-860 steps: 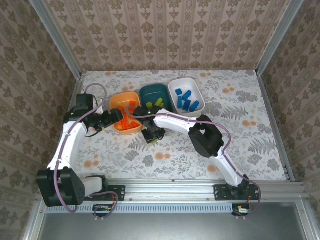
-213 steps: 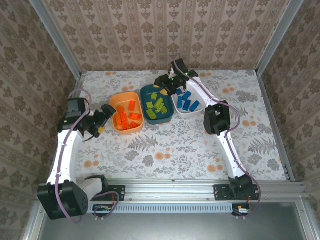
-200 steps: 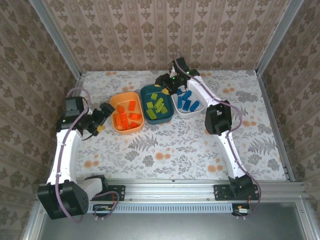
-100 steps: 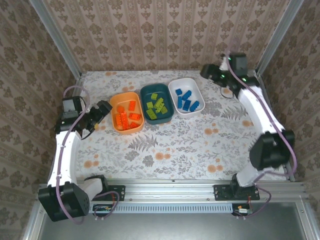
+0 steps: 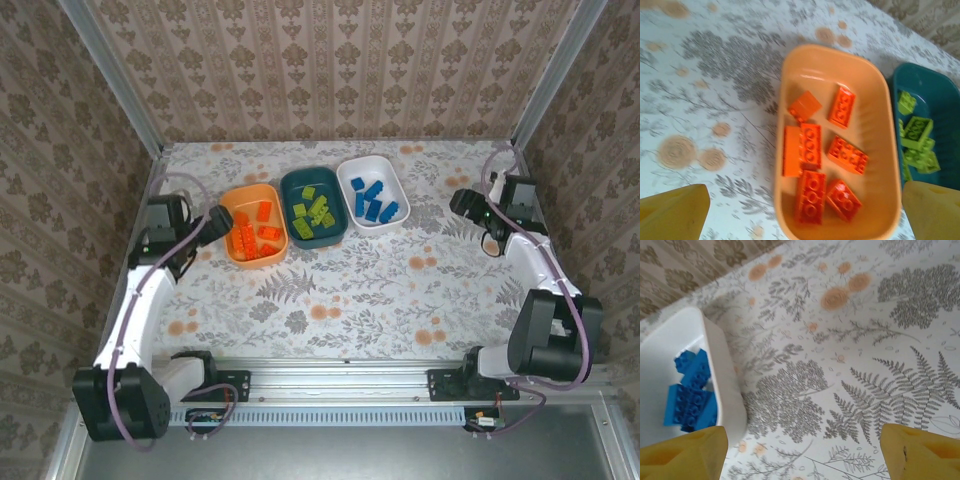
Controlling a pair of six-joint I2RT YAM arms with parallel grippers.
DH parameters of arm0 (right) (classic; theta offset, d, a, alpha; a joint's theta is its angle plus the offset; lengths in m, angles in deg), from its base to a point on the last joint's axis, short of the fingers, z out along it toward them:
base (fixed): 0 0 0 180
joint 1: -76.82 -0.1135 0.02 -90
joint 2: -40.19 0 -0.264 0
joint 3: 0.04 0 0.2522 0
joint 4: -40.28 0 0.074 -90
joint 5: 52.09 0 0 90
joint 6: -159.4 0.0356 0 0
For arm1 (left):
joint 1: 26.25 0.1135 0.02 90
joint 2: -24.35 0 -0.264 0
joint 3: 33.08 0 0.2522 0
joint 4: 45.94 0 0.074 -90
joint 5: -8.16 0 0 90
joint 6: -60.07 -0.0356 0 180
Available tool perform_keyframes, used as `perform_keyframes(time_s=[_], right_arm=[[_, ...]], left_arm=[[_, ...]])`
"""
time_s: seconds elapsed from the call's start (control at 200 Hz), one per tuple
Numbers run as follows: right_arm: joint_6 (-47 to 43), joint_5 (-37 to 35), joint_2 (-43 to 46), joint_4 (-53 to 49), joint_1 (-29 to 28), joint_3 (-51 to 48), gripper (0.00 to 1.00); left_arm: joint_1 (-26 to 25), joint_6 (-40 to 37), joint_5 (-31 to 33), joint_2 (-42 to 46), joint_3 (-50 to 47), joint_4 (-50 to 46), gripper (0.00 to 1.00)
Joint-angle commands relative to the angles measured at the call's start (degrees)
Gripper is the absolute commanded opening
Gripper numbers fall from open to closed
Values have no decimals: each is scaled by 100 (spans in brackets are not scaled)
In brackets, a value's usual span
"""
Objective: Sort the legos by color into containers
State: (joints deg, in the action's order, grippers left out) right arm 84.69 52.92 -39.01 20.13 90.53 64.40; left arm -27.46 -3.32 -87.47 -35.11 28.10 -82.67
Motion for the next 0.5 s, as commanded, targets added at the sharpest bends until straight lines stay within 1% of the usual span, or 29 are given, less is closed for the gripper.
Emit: perform_keyframes(time_s=[0.0,0.06,0.18,0.23,0.29,0.325,0.43,0.495], right_arm=[[-263,194,-389,1080,-34,-181,81],[-272,230,-608,1425,-59,-243,80],[-368,227,-1074,2186,-164,-351,81],[-459,162,-1356,1516,-165,72,79],[-496,327,-1602,1432,-178,175,78],[-549,332,-1601,1639,-247,-6,78],[-696,-114,-1247,2409,-479,-745,78],[-820,-401,-968,3427,-674,-1443,79]], left_arm=[[-43,-392,689,442,-606,1023,100],[-37,-420,776,635,-868,1250,100],[-28,-531,1019,765,-1037,1259,100],[-28,-597,1108,737,-1064,1303,100],[-25,-655,1229,646,-1109,1417,100],[-16,-688,1269,568,-1128,1513,100],[-14,-964,1371,289,-1162,1822,100],[-1,-1094,1568,95,-1249,2143,100]])
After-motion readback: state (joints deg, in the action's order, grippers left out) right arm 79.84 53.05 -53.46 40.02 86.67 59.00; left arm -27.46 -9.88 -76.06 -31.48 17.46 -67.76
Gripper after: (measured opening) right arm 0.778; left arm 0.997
